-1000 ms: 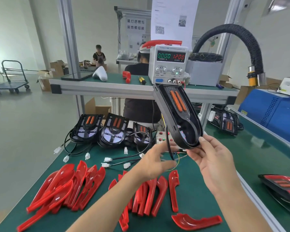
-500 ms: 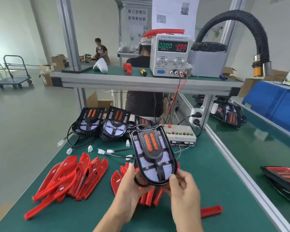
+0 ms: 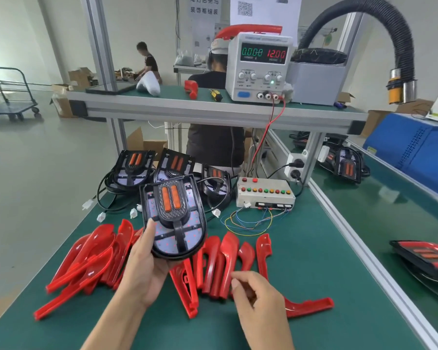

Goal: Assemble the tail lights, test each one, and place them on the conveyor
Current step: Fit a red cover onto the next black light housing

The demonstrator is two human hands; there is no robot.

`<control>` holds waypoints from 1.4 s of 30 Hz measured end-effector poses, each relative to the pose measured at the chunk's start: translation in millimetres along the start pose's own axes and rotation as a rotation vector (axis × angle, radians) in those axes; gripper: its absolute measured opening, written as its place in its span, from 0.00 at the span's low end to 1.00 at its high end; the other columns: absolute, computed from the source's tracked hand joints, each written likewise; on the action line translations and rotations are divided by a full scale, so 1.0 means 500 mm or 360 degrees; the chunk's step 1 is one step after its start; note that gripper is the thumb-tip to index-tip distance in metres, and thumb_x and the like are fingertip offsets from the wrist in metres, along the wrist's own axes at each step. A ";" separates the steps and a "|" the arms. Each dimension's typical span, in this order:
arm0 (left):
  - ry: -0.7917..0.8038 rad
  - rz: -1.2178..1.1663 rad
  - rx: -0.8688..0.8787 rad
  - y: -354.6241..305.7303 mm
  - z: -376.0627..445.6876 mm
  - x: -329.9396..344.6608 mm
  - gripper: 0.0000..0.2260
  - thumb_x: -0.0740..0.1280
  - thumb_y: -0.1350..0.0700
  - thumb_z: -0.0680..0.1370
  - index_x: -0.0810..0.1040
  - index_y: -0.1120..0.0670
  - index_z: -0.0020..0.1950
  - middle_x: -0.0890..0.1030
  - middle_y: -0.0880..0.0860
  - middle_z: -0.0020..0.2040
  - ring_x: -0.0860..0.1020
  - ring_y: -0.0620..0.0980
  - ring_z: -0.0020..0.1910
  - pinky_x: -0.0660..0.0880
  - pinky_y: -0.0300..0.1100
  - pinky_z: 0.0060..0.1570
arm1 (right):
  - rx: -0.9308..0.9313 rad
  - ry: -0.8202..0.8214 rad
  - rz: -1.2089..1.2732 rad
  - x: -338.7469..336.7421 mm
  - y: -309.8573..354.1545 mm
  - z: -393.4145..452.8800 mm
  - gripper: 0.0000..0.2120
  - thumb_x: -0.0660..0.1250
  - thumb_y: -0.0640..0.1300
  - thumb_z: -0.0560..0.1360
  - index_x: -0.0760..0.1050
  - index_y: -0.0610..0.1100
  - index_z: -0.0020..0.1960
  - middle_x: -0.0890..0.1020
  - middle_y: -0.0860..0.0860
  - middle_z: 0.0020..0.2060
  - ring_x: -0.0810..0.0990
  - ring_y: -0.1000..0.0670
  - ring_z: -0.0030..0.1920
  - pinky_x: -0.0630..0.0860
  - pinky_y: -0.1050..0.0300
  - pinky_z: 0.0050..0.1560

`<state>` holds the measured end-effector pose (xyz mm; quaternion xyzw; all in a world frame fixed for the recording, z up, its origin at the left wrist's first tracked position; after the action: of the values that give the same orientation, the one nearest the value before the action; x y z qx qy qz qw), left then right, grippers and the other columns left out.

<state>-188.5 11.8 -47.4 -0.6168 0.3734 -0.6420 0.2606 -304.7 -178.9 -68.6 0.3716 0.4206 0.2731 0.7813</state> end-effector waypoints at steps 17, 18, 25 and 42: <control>0.0020 0.0124 0.0088 -0.059 0.035 -0.006 0.26 0.61 0.39 0.78 0.79 0.53 0.68 0.82 0.58 0.64 0.81 0.60 0.63 0.78 0.58 0.60 | -0.0390 0.0405 -0.1393 0.186 0.096 0.074 0.12 0.80 0.53 0.65 0.82 0.48 0.40 0.81 0.48 0.41 0.83 0.46 0.36 0.77 0.56 0.32; 0.0020 0.0130 0.0094 -0.058 0.034 -0.006 0.26 0.60 0.39 0.78 0.79 0.53 0.69 0.82 0.58 0.64 0.81 0.60 0.63 0.78 0.58 0.61 | -0.0351 0.0449 -0.1345 0.192 0.093 0.080 0.10 0.72 0.52 0.74 0.81 0.46 0.49 0.81 0.46 0.50 0.83 0.44 0.46 0.78 0.52 0.41; 0.0068 0.0197 0.0110 -0.049 0.026 -0.002 0.24 0.61 0.39 0.79 0.82 0.52 0.65 0.83 0.58 0.63 0.82 0.58 0.62 0.83 0.52 0.54 | -0.0460 0.0189 -0.0885 0.071 0.065 0.046 0.08 0.72 0.55 0.74 0.82 0.53 0.50 0.79 0.54 0.44 0.83 0.50 0.41 0.78 0.52 0.34; 0.0217 0.0308 0.0064 -0.014 0.007 0.039 0.26 0.67 0.36 0.76 0.82 0.52 0.66 0.82 0.58 0.64 0.81 0.58 0.64 0.81 0.51 0.56 | -0.0700 0.0590 -0.1578 -0.241 -0.117 0.025 0.18 0.64 0.63 0.79 0.85 0.56 0.38 0.80 0.59 0.34 0.70 0.57 0.42 0.69 0.60 0.39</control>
<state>-186.3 0.0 -30.2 -0.5275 0.4350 -0.6618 0.3076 -347.2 -305.8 -57.0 -0.0954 0.6079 0.0157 0.7881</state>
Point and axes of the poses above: each hand's wrist, its own z-axis towards the middle knuckle, its own x-axis out of the palm, y = z × x, the point moved 2 cm from there along z, towards the middle knuckle
